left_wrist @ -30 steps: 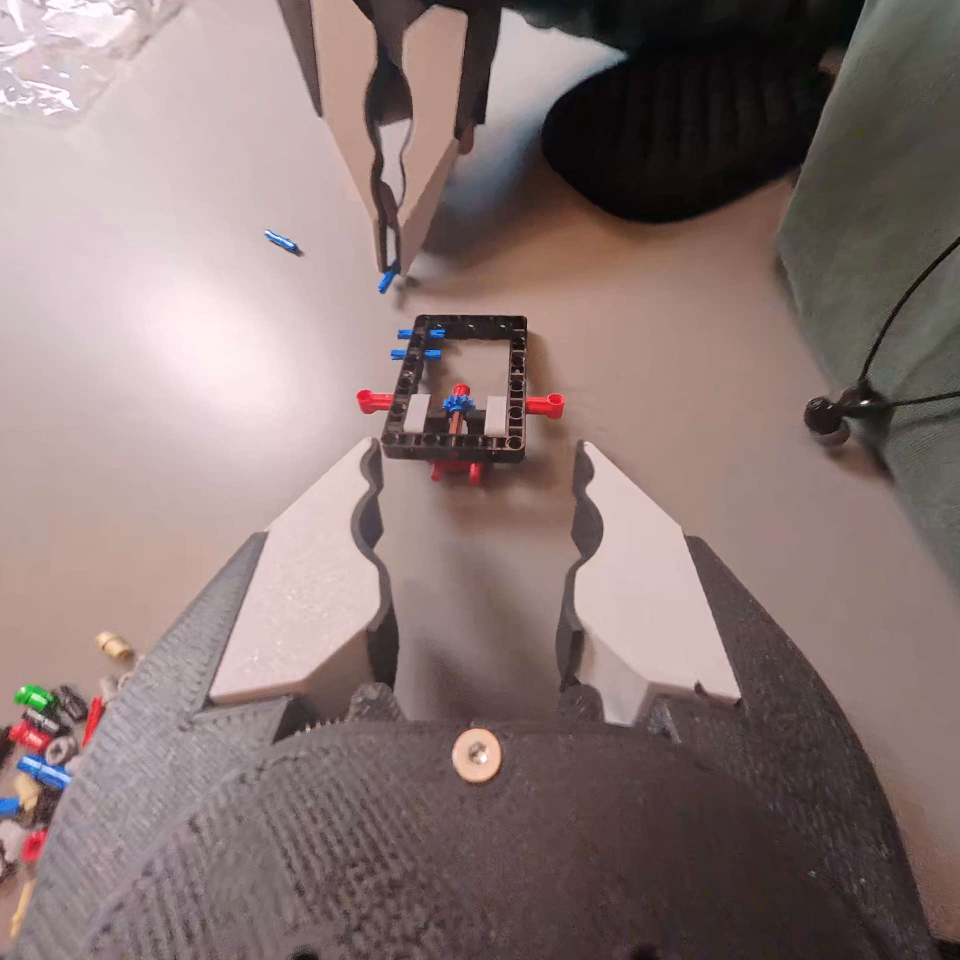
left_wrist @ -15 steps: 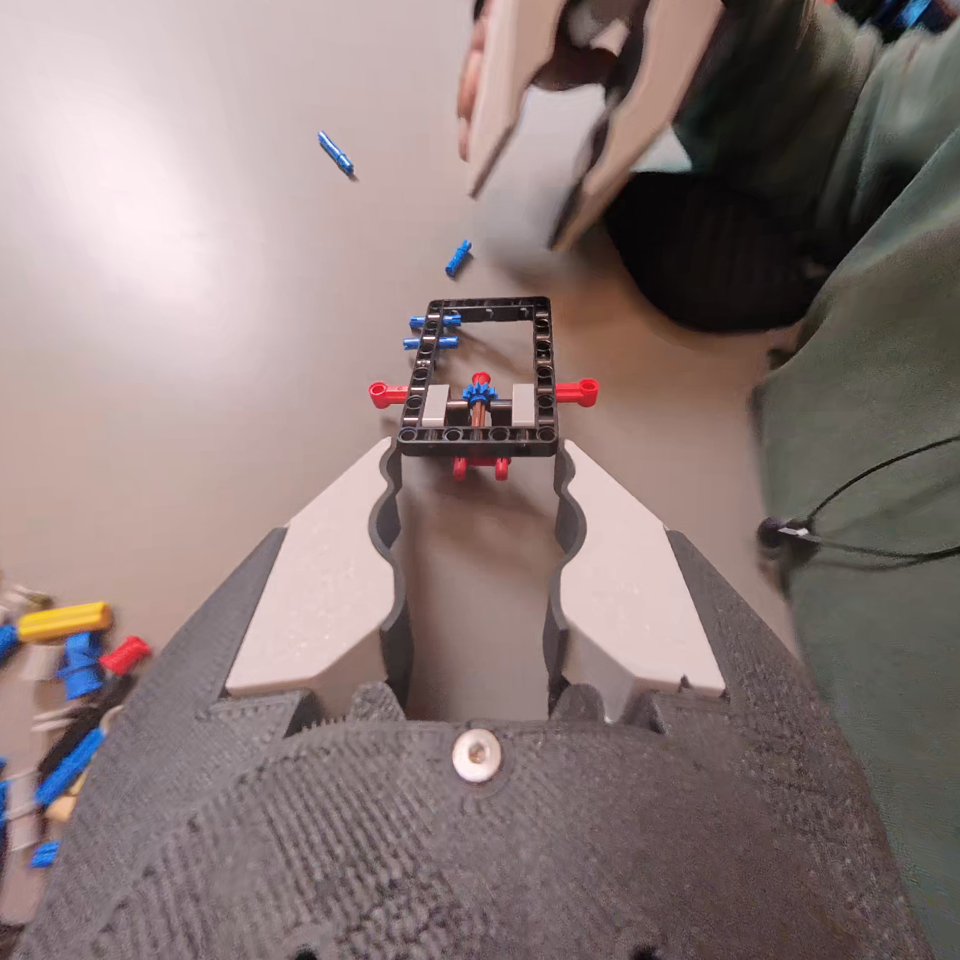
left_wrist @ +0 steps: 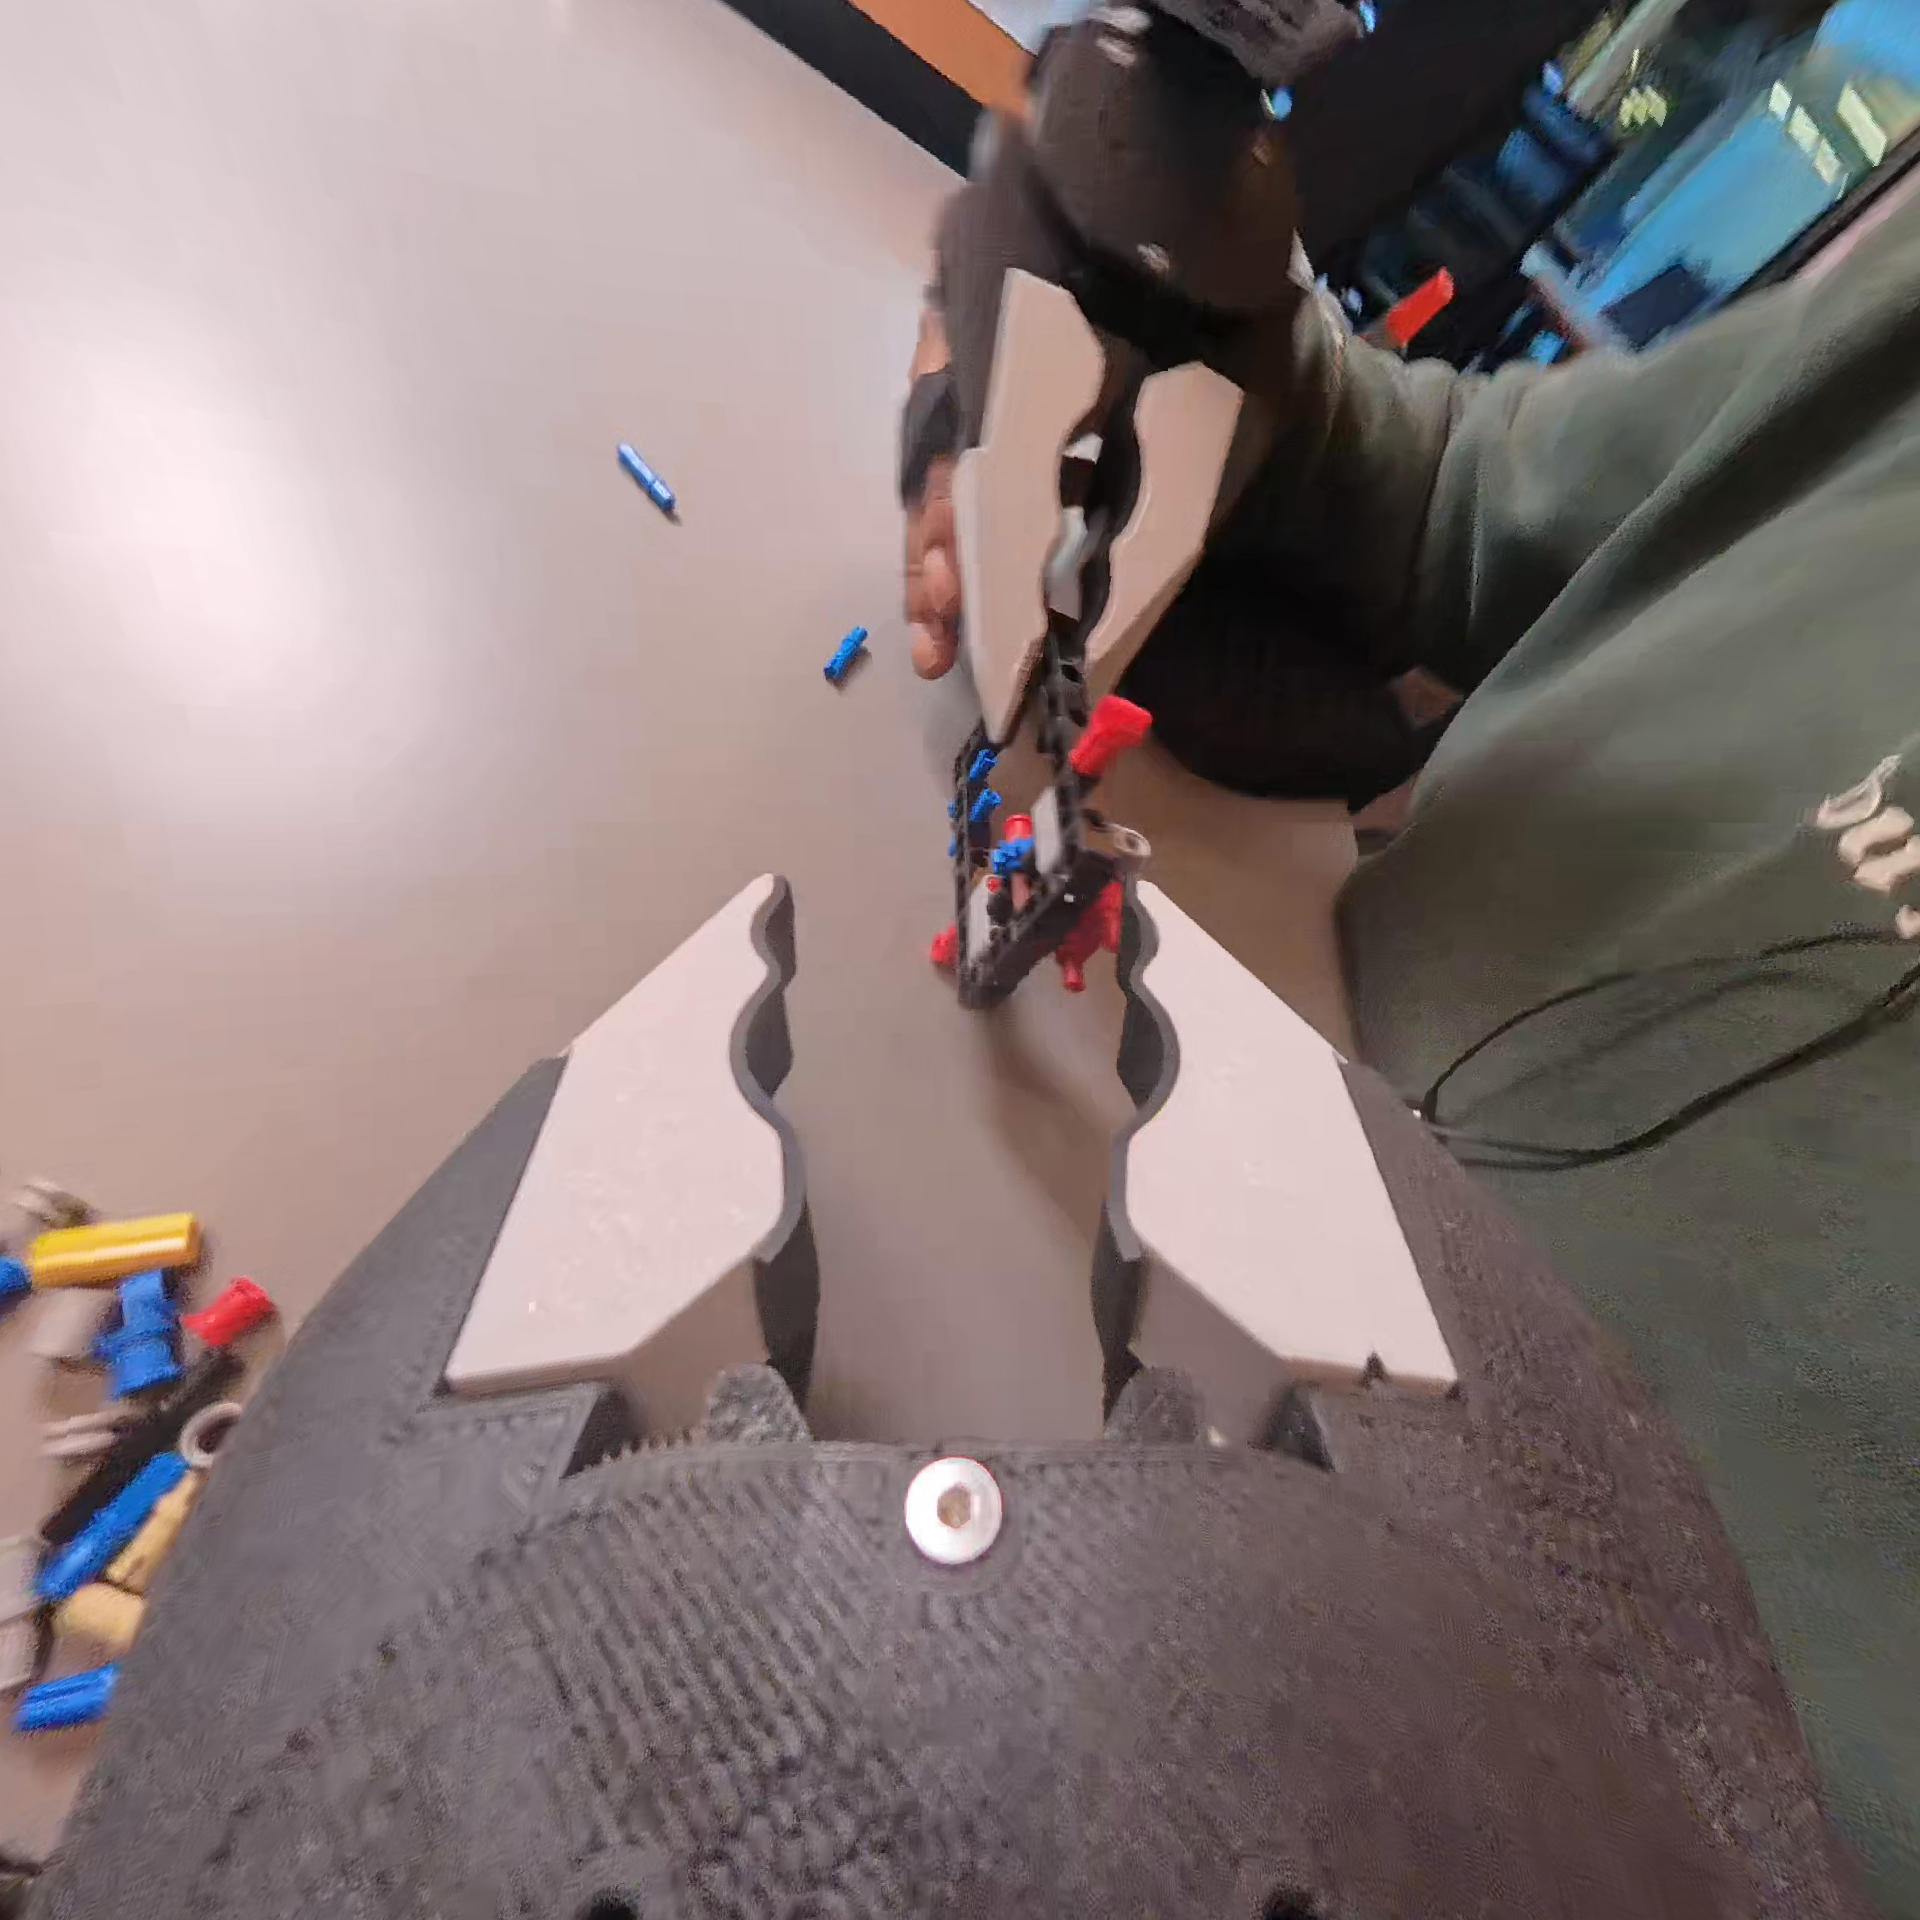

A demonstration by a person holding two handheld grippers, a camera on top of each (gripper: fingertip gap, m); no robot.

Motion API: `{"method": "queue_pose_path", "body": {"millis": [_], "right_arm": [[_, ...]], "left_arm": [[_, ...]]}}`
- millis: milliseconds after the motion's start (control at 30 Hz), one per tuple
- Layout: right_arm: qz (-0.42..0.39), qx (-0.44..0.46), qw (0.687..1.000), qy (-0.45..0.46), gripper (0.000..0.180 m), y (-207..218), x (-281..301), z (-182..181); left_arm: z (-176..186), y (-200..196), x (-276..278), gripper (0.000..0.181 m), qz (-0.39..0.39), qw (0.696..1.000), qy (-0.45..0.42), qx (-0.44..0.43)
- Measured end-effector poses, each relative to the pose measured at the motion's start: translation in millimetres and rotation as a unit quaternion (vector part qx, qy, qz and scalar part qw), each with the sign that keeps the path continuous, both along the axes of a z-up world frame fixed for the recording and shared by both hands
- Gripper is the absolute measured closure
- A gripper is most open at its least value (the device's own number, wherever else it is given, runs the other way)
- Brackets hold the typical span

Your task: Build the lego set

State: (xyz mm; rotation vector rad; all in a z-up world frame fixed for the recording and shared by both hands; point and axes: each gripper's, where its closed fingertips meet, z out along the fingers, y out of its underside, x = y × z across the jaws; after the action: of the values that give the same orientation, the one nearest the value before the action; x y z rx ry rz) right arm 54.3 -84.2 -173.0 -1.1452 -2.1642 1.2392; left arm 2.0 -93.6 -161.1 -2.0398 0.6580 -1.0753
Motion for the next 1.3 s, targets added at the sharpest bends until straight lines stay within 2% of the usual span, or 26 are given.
{"method": "queue_pose_path", "body": {"millis": [133, 267, 367, 500, 667, 767, 867, 1033, 1300], "right_arm": [[-0.020, -0.024, 0.999, -0.025, 0.175, 6, -11, -2], [-0.016, -0.003, 1.000, -0.014, 0.175, 2, -11, -4], [-0.022, 0.005, 1.000, -0.005, 0.173, 4, -9, -3], [-0.042, 0.031, 0.999, -0.014, 0.151, 24, 9, 4], [-0.130, 0.110, 0.982, -0.080, 0.156, 76, 46, -17], [-0.131, 0.116, 0.980, -0.100, 0.159, 72, 44, -29], [-0.128, 0.157, 0.971, -0.128, 0.161, 74, 38, -42], [-0.107, 0.146, 0.976, -0.122, 0.177, 61, 25, -44], [-0.115, 0.114, 0.982, -0.095, 0.177, 58, 23, -30]], "left_arm": [[2, -14, 18, 0.128, -0.052, 0.998, 0.014, 0.034], [-12, -11, 23, 0.149, -0.048, 0.996, 0.056, 0.046], [-12, -10, 25, 0.154, -0.047, 0.994, 0.068, 0.069], [-12, -10, 25, 0.155, -0.046, 0.993, 0.070, 0.077], [-12, -9, 26, 0.155, -0.047, 0.993, 0.068, 0.080], [-12, -8, 26, 0.154, -0.044, 0.994, 0.066, 0.081], [-14, -6, 26, 0.153, -0.040, 0.994, 0.068, 0.080], [-14, -5, 24, 0.152, -0.035, 0.993, 0.070, 0.083], [-10, -6, 25, 0.147, -0.034, 0.993, 0.068, 0.092]]}}
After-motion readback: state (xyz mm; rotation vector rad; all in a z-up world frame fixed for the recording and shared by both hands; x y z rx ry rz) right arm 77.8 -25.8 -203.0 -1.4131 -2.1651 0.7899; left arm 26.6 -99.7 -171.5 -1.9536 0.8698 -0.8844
